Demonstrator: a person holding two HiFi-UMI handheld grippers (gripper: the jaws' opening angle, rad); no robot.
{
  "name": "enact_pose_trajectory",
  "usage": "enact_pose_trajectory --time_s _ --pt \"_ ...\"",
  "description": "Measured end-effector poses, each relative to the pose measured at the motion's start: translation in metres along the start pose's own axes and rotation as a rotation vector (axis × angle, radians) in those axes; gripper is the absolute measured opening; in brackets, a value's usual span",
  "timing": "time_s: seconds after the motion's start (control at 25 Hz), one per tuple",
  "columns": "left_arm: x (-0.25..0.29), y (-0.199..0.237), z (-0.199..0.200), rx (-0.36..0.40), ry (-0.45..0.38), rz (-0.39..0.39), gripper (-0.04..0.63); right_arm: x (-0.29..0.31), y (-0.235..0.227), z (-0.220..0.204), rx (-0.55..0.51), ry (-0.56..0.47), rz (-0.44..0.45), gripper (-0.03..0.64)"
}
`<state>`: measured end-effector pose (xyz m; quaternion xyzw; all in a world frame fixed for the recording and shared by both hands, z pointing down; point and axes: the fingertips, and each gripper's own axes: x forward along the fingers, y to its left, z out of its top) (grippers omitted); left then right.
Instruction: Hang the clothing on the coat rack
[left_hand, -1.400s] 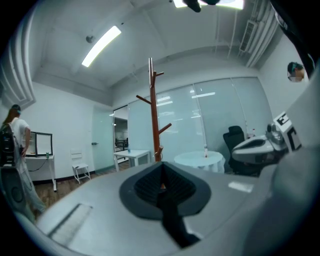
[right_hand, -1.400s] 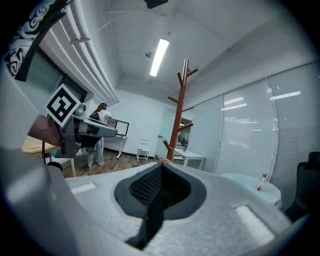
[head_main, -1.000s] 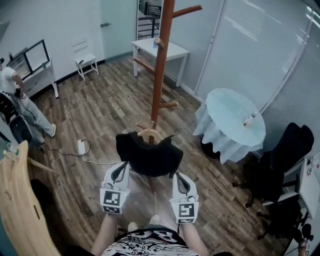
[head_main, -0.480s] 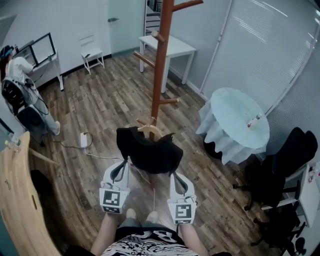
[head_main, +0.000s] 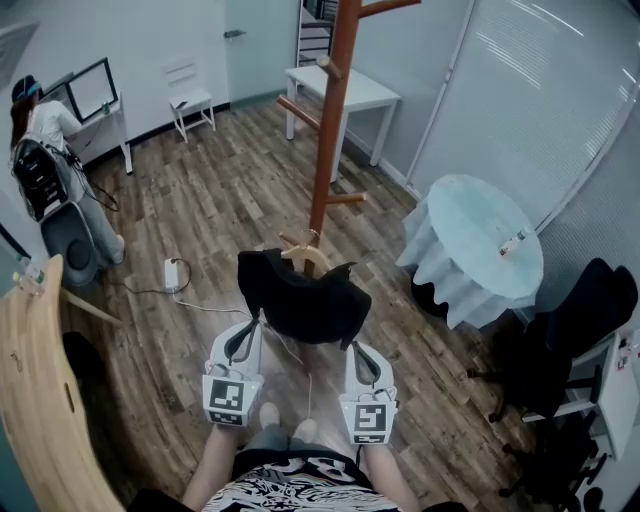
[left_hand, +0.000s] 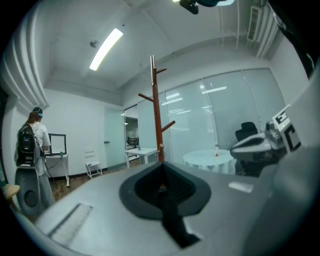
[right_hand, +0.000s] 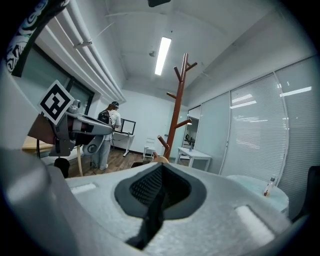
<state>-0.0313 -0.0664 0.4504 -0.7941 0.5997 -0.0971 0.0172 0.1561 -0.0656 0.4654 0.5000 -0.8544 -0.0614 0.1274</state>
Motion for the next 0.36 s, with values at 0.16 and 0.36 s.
enact_pose_trajectory --time_s 0.16,0.36 --pt "0.0014 0.0023 0.0003 -0.002 0.001 -0.001 -0.011 0.0026 -0.0001 0.0008 -0.006 -0.006 -0.001 -0.002" --pt "0.0040 0.0029 -0.0014 -0.001 0.004 -0.005 -0.011 0.0067 -0.0009 0.0010 -0.009 -0.010 0.003 -0.002"
